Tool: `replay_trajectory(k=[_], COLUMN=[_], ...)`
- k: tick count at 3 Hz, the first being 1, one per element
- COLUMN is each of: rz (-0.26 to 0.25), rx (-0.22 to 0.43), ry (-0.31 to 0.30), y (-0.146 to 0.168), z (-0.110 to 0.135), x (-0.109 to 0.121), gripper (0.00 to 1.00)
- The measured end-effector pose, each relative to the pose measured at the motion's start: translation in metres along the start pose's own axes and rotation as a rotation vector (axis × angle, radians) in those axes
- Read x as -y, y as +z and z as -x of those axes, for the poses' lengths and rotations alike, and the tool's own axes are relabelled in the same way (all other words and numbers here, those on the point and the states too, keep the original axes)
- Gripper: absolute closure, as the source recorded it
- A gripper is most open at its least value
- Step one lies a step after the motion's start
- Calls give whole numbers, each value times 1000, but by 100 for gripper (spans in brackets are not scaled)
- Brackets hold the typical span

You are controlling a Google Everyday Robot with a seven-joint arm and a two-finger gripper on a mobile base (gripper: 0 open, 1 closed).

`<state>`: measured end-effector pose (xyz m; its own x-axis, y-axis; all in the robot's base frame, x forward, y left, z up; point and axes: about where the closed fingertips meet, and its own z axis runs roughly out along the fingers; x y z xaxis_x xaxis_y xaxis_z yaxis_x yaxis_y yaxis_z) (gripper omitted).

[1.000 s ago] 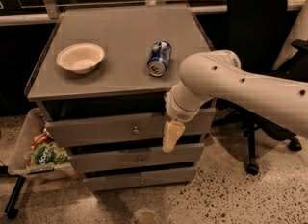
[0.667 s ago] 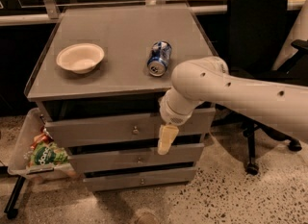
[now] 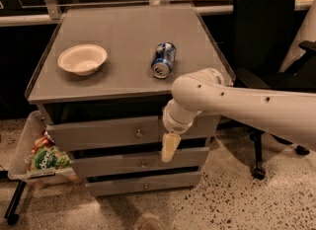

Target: Open top drawer

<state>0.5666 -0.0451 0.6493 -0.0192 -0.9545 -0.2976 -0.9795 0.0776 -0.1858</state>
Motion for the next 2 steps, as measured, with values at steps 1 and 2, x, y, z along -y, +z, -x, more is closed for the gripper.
replay_trajectory(k=[1, 2], rz=[-23, -2], rx=[-30, -70], ry=[-20, -33], y=[16, 26], z=[-11, -21], x=[12, 2], gripper=[0, 0])
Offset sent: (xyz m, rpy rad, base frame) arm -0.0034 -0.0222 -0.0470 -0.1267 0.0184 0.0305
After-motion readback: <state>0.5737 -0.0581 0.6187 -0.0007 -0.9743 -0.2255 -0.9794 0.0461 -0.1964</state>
